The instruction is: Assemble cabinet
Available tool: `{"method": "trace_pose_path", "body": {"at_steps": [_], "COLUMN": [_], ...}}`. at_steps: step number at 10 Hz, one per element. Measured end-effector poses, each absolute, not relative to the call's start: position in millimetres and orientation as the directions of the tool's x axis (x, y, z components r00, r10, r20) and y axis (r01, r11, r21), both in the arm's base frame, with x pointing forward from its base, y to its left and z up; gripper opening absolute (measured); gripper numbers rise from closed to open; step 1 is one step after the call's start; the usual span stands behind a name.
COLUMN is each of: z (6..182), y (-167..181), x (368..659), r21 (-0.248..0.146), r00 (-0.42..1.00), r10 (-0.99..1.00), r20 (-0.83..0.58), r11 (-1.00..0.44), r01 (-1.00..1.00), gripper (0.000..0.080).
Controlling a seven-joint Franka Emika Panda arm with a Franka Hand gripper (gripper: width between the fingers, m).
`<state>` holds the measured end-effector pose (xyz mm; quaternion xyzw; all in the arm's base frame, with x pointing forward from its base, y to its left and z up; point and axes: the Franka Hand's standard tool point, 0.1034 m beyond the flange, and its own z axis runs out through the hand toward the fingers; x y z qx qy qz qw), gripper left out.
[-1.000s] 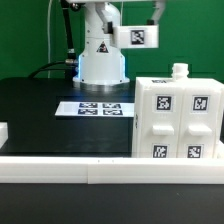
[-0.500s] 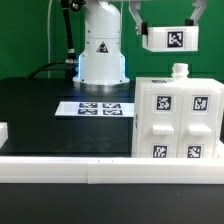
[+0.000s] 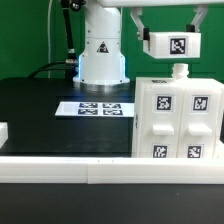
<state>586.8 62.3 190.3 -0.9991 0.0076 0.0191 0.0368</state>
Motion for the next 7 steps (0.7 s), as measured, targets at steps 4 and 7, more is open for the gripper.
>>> {"method": "trace_pose_path", "body": {"at_steps": [4, 7], "z": [179.2, 177.6], "y": [73, 75], "x": [592, 594], "r21": [-0.073, -0.073], "r00": [0.999, 0.999], "r10": [-0.002, 0.001], "r20": [-0.048, -0.047], "r11": [-0.997, -0.997], "r01": [-0.005, -0.002], "gripper": [0.0558, 0.0558]}}
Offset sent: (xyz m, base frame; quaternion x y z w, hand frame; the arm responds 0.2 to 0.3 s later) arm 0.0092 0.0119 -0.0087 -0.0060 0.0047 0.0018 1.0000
